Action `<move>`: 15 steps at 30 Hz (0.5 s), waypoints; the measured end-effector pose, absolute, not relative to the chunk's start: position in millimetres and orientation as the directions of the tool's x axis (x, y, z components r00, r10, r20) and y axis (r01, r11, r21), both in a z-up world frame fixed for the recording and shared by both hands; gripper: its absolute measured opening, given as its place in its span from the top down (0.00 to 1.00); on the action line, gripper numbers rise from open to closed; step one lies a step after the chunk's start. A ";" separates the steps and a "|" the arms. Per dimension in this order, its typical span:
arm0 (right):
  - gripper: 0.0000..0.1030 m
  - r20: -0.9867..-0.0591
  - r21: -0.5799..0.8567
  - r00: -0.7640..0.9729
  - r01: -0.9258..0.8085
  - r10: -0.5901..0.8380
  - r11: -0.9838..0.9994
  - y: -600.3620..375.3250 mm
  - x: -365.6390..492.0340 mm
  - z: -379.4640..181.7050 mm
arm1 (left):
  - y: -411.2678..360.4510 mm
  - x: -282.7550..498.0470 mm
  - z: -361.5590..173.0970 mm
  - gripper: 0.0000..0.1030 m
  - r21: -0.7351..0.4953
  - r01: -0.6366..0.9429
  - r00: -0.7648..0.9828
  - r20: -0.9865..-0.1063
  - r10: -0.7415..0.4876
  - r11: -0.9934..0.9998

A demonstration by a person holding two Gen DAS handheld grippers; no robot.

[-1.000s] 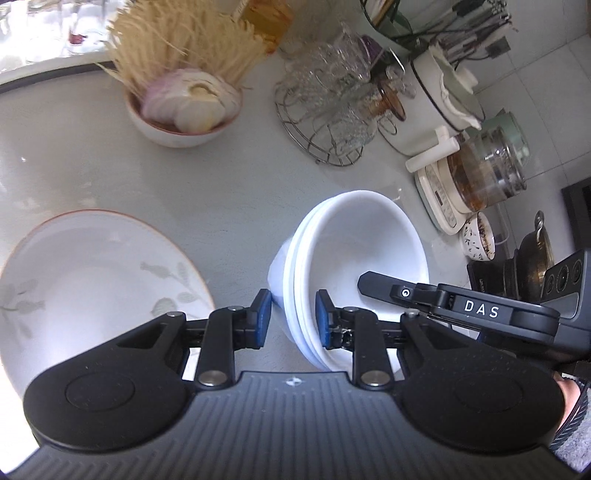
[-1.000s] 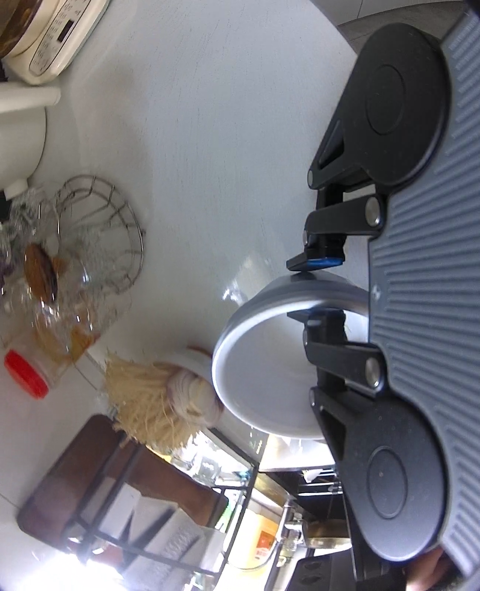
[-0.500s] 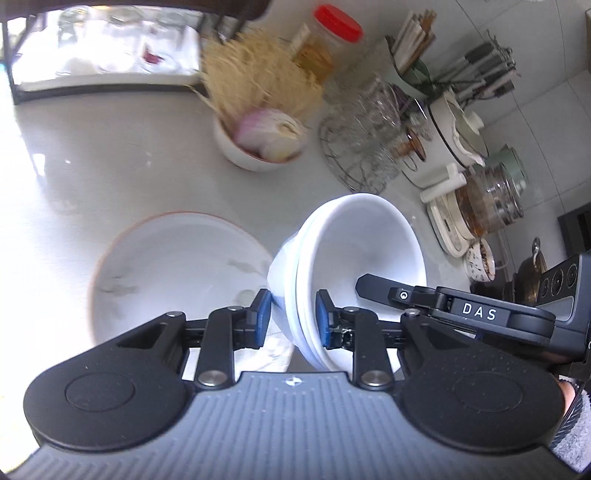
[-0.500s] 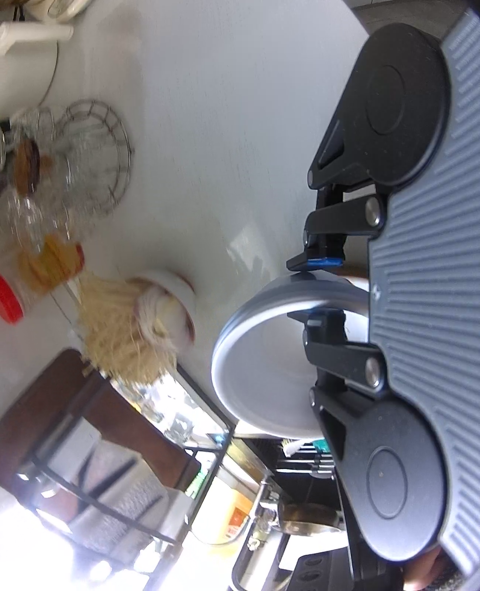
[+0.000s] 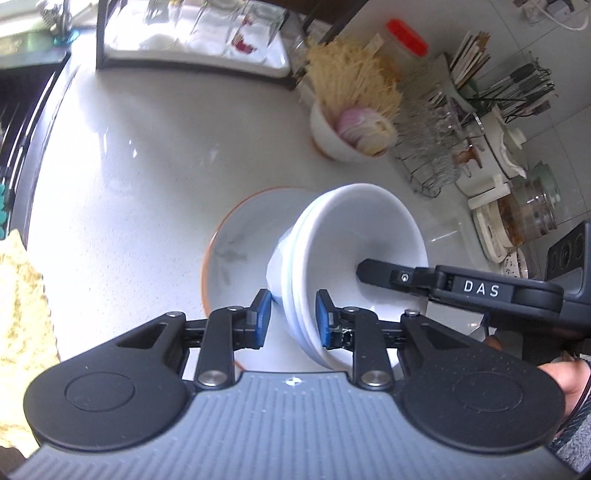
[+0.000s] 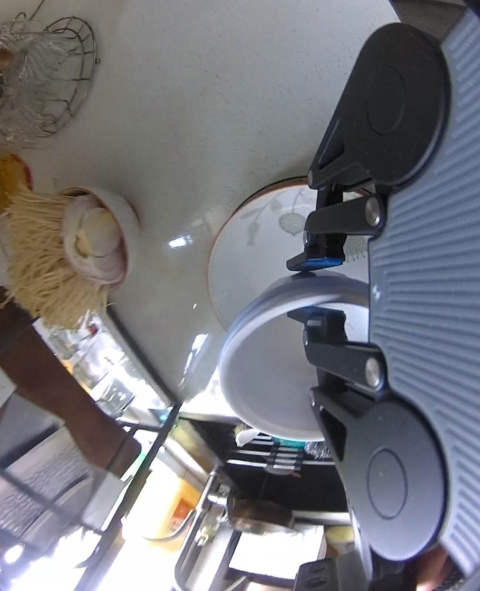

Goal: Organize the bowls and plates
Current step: 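Carry the bowl stack over the white plates and lower it onto them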

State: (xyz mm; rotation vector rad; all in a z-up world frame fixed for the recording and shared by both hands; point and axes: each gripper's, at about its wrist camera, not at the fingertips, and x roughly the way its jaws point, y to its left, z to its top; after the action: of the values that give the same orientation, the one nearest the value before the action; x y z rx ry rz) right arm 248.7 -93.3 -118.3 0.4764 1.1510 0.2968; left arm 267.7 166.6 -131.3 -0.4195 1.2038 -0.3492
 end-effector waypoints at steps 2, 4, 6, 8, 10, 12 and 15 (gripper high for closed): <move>0.77 -0.813 0.476 0.382 0.001 0.440 0.879 -86.8 248.3 -119.9 | 165.5 267.6 -138.4 0.72 -0.483 0.039 0.315 -0.825 -0.469 0.875; 0.77 -0.824 0.460 0.374 0.002 0.426 0.888 -84.9 249.2 -123.2 | 163.5 268.0 -144.5 0.72 -0.478 0.037 0.308 -0.830 -0.465 0.878; 0.77 -0.832 0.449 0.368 0.011 0.414 0.893 -86.2 250.0 -126.6 | 159.4 269.0 -148.5 0.72 -0.476 0.039 0.303 -0.832 -0.465 0.878; 0.77 -0.837 0.446 0.362 0.020 0.409 0.895 -89.9 249.8 -129.3 | 157.1 270.6 -151.5 0.72 -0.480 0.038 0.301 -0.831 -0.468 0.876; 0.77 -0.841 0.447 0.355 0.032 0.408 0.894 -92.6 249.3 -131.9 | 156.5 272.1 -153.6 0.72 -0.484 0.032 0.299 -0.830 -0.471 0.874; 0.76 -0.845 0.448 0.347 0.045 0.406 0.893 -94.4 249.9 -135.6 | 155.3 273.4 -154.9 0.72 -0.489 0.026 0.299 -0.828 -0.474 0.872; 0.76 -0.852 0.444 0.336 0.060 0.401 0.894 -95.5 252.2 -138.8 | 154.3 275.1 -158.1 0.72 -0.494 0.008 0.291 -0.830 -0.475 0.869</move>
State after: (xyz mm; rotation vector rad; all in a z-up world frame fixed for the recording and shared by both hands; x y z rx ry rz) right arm 252.2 -95.5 -138.8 0.4376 1.2177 0.2318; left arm 275.1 154.3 -158.1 -0.4391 1.2427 -0.3360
